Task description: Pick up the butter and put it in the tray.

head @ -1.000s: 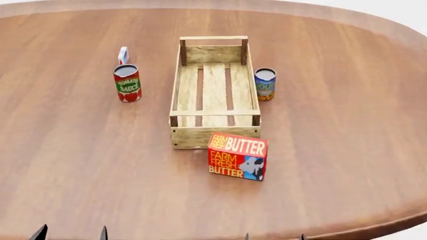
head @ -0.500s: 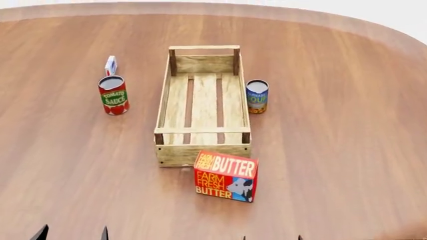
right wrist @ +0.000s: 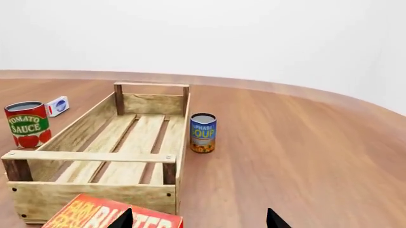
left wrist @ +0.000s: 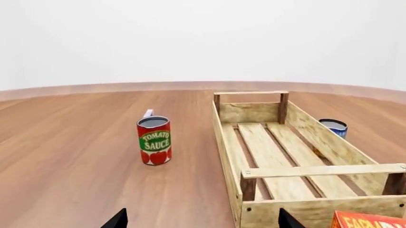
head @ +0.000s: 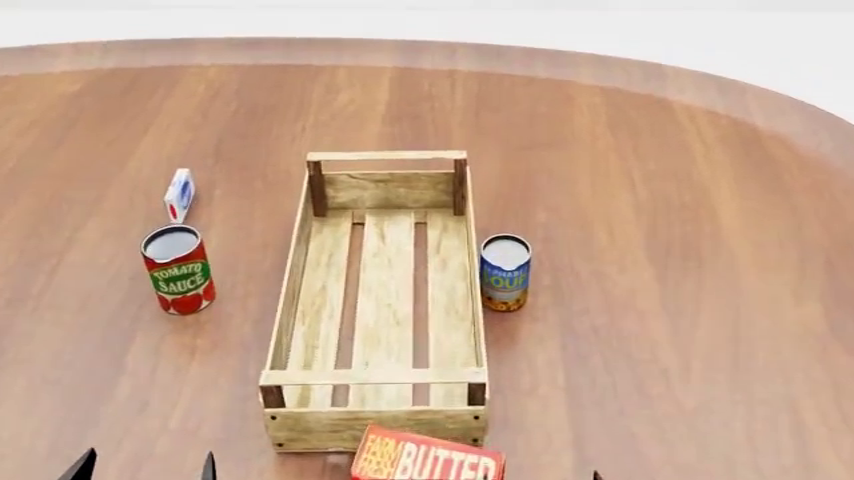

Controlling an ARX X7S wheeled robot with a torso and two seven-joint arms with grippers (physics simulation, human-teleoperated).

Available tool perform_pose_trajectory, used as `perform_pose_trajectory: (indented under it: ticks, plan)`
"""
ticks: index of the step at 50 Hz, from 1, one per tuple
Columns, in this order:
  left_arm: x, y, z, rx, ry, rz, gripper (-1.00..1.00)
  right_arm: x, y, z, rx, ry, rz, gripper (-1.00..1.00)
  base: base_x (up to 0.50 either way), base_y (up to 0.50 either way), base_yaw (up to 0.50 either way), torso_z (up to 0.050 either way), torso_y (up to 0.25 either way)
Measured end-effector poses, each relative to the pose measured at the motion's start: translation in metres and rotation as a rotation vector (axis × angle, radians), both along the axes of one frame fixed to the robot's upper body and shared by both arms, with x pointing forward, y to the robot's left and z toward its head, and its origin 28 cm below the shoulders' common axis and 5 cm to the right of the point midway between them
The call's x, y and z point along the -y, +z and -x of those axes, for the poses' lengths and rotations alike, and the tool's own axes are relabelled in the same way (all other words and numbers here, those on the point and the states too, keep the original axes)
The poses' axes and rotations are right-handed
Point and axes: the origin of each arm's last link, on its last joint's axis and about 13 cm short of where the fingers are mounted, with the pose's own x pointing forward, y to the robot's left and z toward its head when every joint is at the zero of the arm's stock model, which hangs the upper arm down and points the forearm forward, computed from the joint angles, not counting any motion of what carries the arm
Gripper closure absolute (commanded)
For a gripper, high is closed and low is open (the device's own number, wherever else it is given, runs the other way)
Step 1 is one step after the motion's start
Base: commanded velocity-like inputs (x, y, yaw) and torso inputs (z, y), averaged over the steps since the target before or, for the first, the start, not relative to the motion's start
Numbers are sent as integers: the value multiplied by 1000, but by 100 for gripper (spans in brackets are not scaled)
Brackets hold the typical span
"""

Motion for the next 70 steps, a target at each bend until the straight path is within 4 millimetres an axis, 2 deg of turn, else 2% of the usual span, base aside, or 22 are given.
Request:
perform_pose_trajectory:
  ticks: [18, 40, 51, 70]
  plan:
    - [0, 0, 0, 1, 0, -1, -100, 0, -1, 0, -5, 3, 6, -100, 500, 0, 0, 0, 1]
    - [1, 0, 0, -1, 3, 0, -100, 1, 3, -1, -33, -26, -10, -100, 1, 0, 0, 0, 0]
    - [1, 2, 0, -4, 4, 5, -100, 7, 47, -8, -55, -35, -29, -100, 0, 0, 0, 0, 0]
    - [2, 2, 0, -7, 8, 10, -100, 11, 147, -33, -43, -24, -19, -100, 0, 0, 0, 0, 0]
